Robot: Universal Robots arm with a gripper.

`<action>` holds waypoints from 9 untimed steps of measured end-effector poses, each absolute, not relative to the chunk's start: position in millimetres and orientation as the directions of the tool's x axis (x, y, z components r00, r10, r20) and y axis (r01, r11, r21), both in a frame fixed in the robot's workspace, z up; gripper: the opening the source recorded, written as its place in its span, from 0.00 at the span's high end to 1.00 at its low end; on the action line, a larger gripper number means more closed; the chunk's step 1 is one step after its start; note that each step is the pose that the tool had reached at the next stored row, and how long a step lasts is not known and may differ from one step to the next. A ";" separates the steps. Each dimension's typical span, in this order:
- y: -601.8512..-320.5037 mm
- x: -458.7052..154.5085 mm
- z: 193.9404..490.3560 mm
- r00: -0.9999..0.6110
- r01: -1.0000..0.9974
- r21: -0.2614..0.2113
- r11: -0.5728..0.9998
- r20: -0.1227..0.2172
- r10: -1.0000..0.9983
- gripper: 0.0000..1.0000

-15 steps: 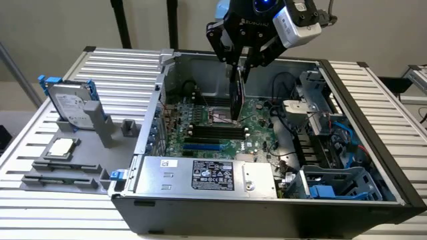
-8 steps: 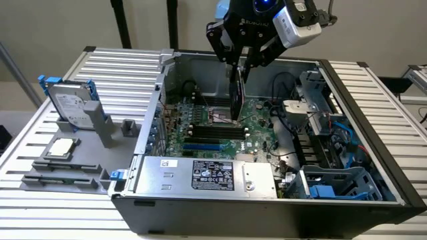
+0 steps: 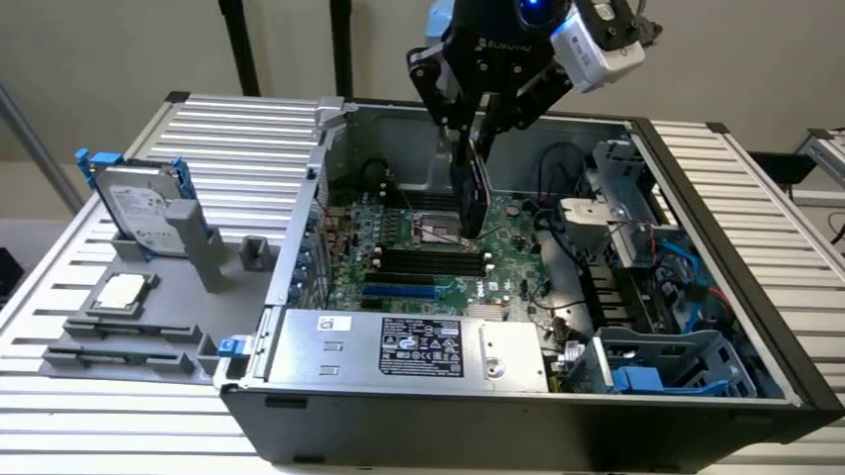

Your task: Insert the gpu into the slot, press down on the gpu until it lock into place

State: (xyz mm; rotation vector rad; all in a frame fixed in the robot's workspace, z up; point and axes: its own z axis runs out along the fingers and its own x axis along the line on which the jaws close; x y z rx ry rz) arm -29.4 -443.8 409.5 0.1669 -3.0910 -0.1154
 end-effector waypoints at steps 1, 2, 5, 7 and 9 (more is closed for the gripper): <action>-443.8 -29.4 409.5 -0.991 -0.125 0.077 0.989 0.040 -0.128 0.74; -443.8 -29.4 409.4 -0.989 -0.142 0.077 0.987 0.040 -0.145 0.74; -443.8 -29.4 409.3 -0.979 -0.196 0.077 0.978 0.040 -0.199 0.74; -443.8 -29.4 409.1 -0.972 -0.230 0.077 0.970 0.040 -0.234 0.74; -443.8 -29.4 409.0 -0.962 -0.266 0.077 0.961 0.040 -0.270 0.74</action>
